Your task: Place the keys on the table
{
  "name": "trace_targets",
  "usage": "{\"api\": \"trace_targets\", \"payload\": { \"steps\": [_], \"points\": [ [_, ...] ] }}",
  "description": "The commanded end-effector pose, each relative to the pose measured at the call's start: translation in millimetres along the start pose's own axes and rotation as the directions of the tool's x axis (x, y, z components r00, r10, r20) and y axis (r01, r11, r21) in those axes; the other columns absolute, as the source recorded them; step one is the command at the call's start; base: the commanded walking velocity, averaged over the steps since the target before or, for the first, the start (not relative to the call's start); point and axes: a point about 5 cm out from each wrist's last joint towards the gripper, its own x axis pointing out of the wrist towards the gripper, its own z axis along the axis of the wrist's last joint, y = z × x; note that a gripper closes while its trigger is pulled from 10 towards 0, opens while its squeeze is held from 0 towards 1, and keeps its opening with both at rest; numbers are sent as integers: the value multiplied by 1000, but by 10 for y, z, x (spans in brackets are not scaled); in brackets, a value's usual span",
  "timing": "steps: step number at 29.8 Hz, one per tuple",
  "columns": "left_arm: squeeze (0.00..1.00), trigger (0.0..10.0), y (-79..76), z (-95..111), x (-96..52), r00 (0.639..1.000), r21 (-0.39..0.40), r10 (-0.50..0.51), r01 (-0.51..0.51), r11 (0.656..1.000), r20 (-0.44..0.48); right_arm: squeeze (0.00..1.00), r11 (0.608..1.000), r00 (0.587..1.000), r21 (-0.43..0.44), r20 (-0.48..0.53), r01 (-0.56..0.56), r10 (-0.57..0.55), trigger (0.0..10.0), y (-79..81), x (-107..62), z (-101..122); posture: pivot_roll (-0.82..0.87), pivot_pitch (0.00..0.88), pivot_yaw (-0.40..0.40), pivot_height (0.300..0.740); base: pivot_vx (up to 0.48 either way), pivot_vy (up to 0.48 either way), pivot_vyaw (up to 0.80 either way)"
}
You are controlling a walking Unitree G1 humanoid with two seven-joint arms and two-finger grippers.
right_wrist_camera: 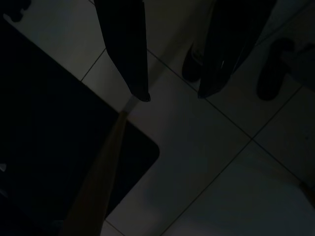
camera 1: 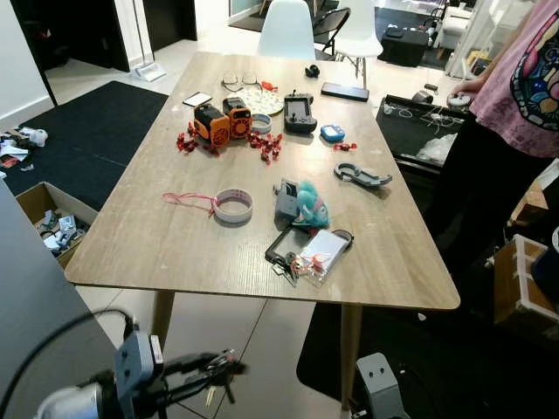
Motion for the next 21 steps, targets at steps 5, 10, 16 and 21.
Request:
{"api": "trace_targets", "payload": {
  "steps": [5, 10, 16, 21],
  "points": [
    [0, 10000, 66, 390, 252, 988, -11, -41, 43, 999, 152, 0, 1000, 1000, 2, -6, 12, -12, 10000, -47, -27, -37, 35, 73, -57, 740, 0, 0, 0],
    [0, 10000, 359, 671, 674, 959, -69, 100, -85, 994, 266, 0, 1000, 1000, -5, -2, 10, -10, 10000, -56, -29, -31, 30, 72, -60, 740, 0, 0, 0],
    [0, 10000, 489, 789, 879, 929, -30, 195, -196, 980, 315, 0, 1000, 1000, 1, -1, 14, -14, 10000, -53, -27, -30, 24, 70, -55, 740, 0, 0, 0],
    [0, 10000, 671, 747, 972, 886, 32, 379, -401, 916, 267, 0, 1000, 1000, 5, -1, 18, -18, 10000, -55, -26, -28, 17, 67, -50, 740, 0, 0, 0]
  ]
}}
